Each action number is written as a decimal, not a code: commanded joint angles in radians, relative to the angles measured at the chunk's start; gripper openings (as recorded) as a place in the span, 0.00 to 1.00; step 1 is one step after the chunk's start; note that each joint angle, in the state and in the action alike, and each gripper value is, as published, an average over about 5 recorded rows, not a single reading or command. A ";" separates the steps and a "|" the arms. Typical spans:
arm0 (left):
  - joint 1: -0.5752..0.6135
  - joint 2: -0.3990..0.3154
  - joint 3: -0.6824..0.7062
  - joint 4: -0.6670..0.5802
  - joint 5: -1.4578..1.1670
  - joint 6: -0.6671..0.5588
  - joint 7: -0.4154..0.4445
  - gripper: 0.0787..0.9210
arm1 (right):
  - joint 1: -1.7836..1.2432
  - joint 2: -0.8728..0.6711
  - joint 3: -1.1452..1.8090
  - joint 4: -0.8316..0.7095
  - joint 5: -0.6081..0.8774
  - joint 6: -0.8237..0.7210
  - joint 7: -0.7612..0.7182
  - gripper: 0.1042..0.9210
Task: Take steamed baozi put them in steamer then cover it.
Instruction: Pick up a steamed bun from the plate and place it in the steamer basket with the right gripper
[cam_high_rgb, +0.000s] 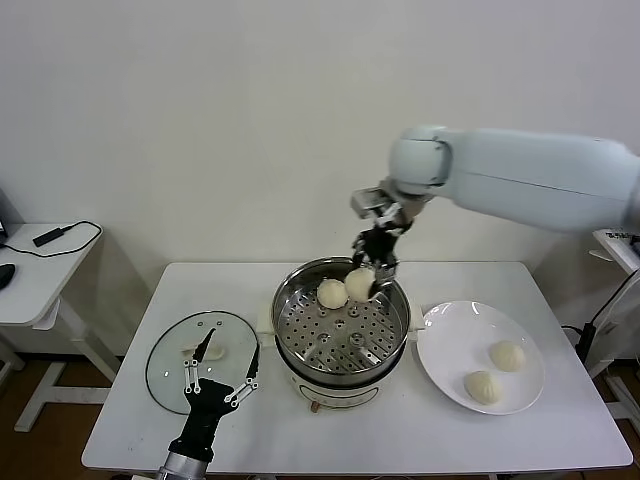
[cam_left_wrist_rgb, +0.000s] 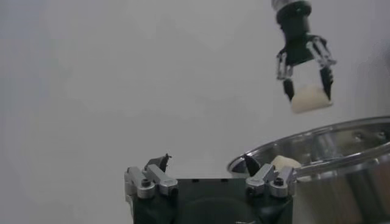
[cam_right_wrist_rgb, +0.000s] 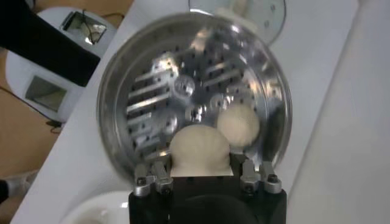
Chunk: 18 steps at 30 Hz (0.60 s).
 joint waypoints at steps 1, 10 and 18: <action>-0.001 0.003 -0.001 0.003 -0.001 -0.001 -0.001 0.88 | -0.065 0.188 -0.052 -0.059 0.090 -0.047 0.125 0.67; -0.003 0.008 -0.012 0.009 -0.006 0.001 -0.002 0.88 | -0.147 0.224 -0.035 -0.111 0.074 -0.055 0.164 0.67; -0.002 0.006 -0.016 0.012 -0.007 0.001 -0.003 0.88 | -0.176 0.230 -0.027 -0.115 0.057 -0.061 0.160 0.67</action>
